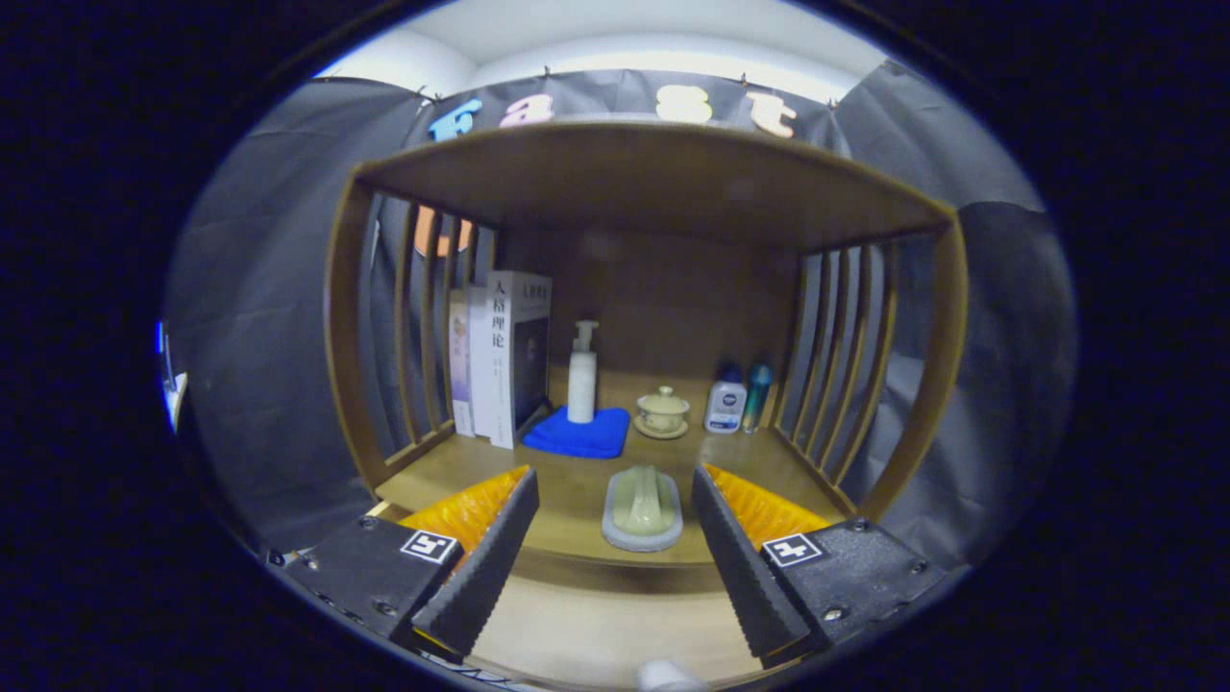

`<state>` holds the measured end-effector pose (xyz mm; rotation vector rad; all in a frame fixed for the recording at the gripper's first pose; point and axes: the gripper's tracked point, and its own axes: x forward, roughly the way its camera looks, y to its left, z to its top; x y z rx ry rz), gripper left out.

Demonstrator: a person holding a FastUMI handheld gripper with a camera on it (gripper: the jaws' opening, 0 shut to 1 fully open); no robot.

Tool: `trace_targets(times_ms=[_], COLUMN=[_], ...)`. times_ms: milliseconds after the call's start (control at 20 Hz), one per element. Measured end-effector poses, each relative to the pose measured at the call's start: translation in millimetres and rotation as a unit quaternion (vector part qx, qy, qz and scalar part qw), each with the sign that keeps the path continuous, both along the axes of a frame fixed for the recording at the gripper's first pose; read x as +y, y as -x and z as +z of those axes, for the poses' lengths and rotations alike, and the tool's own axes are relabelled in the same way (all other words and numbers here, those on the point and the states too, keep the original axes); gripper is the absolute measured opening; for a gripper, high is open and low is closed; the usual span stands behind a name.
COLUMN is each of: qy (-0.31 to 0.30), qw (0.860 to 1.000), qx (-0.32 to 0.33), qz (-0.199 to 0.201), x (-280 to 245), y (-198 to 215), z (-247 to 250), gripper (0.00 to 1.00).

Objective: Pull open the drawer, take out the items inside it, and place them on the countertop above the cabinet.

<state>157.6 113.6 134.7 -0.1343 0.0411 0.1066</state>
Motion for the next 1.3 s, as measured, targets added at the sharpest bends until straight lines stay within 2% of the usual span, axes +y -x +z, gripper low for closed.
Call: trace_targets(times_ms=[200, 500, 650, 1000, 1300], qy=[-0.017, -0.032, -0.016, 0.005, -0.025], qw=[0.998, 0.997, 0.997, 1.000, 0.997], qx=[-0.057, -0.067, -0.068, 0.002, 0.069], qz=[0.005, 0.000, -0.013, -0.008, -0.017], x=[-6.7, -22.7, -34.2, -29.6, -22.7], y=[51.4, 99.5, 112.7, 131.5, 121.9], z=[2.7, -46.8, -75.1, -175.8, -235.8], gripper=[1.00, 1.00, 1.00, 1.00, 1.00])
